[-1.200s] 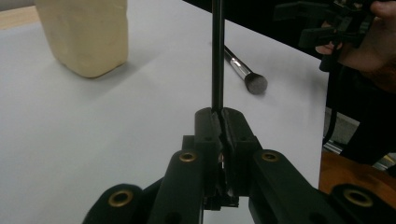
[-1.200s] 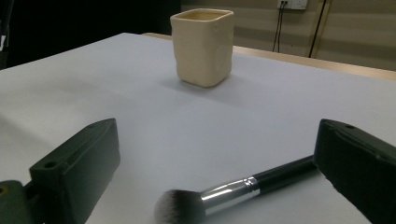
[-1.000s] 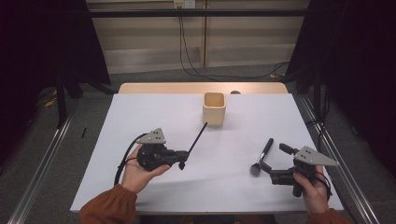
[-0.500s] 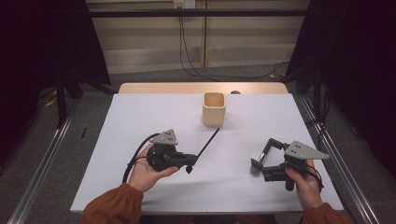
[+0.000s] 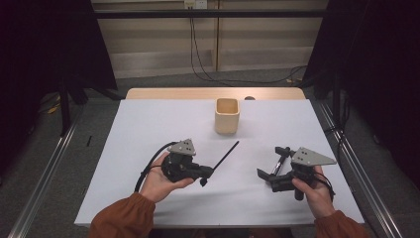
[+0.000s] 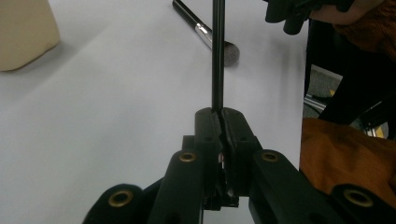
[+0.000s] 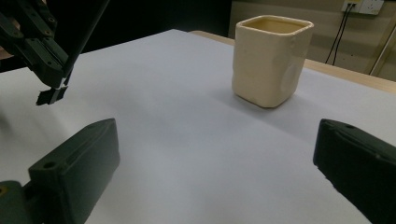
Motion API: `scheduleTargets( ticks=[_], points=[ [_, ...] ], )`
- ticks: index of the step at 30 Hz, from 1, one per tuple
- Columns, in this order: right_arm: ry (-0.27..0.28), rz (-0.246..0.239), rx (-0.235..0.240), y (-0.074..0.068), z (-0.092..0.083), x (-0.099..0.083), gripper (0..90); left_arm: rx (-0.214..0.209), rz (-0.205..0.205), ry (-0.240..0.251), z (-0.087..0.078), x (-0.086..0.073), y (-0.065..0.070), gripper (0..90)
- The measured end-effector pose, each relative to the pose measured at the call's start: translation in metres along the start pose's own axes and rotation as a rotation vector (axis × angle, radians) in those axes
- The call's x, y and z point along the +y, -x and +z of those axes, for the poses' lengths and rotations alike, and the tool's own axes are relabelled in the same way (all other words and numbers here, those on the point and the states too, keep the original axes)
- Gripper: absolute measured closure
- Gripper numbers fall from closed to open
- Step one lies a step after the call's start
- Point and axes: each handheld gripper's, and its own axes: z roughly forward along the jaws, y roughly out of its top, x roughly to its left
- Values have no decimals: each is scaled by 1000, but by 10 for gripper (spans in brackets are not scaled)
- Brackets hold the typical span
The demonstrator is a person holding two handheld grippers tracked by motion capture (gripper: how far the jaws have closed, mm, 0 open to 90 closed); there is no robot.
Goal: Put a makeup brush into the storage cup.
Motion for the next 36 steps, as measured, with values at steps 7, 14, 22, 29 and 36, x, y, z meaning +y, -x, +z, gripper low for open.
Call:
scheduleTargets(
  ticks=[7,14,22,29,36],
  points=[
    [-19,13,42,-1,5,4,5,-28,19,-42,6,8,1,858],
    [-86,12,115,-1,9,10,5,-32,43,-112,10,9,-1,858],
    [-180,-14,195,-1,17,13,5,-30,74,-187,8,14,-2,858],
    [-274,-33,255,-3,23,21,7,-34,105,-257,9,19,-3,858],
    [-339,-76,271,-6,29,25,10,-30,123,-312,12,21,-2,858]
  ],
)
